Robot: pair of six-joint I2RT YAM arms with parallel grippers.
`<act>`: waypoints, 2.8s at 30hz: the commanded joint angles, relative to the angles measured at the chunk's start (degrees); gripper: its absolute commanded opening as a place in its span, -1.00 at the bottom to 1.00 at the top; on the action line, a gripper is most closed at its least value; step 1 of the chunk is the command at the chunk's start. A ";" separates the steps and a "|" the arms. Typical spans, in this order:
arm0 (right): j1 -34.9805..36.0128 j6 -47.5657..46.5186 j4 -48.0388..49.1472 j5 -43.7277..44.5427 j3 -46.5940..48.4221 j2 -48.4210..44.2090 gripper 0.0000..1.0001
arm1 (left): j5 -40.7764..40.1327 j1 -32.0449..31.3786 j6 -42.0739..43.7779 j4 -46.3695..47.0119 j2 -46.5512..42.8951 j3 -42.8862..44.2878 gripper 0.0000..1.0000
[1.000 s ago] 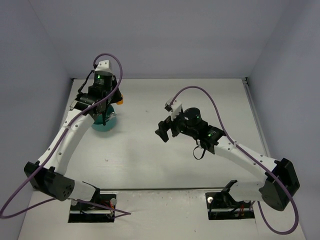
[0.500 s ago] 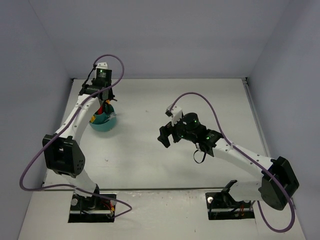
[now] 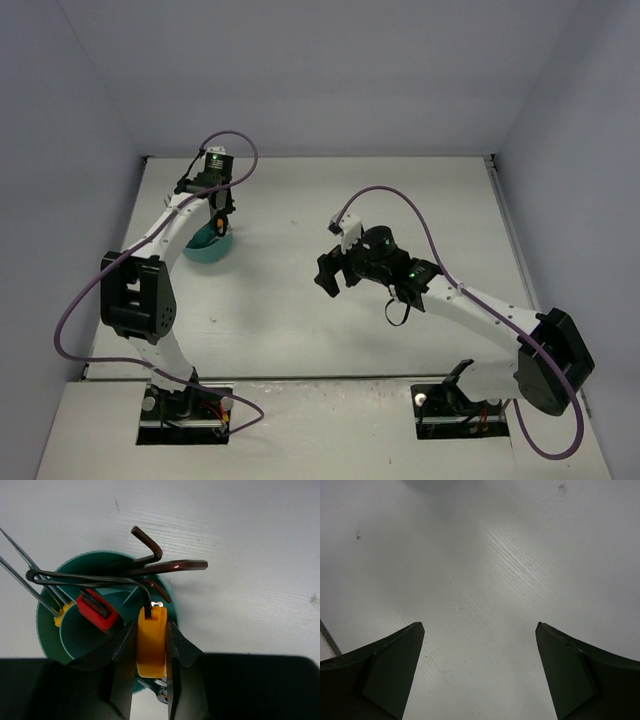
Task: Sort the tools into containers
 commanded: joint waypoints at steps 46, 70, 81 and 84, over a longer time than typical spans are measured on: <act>-2.32 5.45 -5.54 20.67 2.82 -14.58 1.00 | 5.12 -4.54 0.70 -5.52 -27.85 2.87 0.10; -3.13 9.90 -15.18 50.28 -0.69 -42.90 1.00 | -19.37 -4.23 -0.12 -12.97 -80.60 -31.01 0.54; -3.13 10.95 -16.01 51.74 -0.64 -40.73 1.00 | -17.30 -2.78 -1.61 -12.71 -78.35 -33.65 0.56; -3.13 11.17 -16.38 51.51 -0.71 -40.81 1.00 | -16.79 -2.13 -1.70 -12.88 -77.85 -33.74 0.56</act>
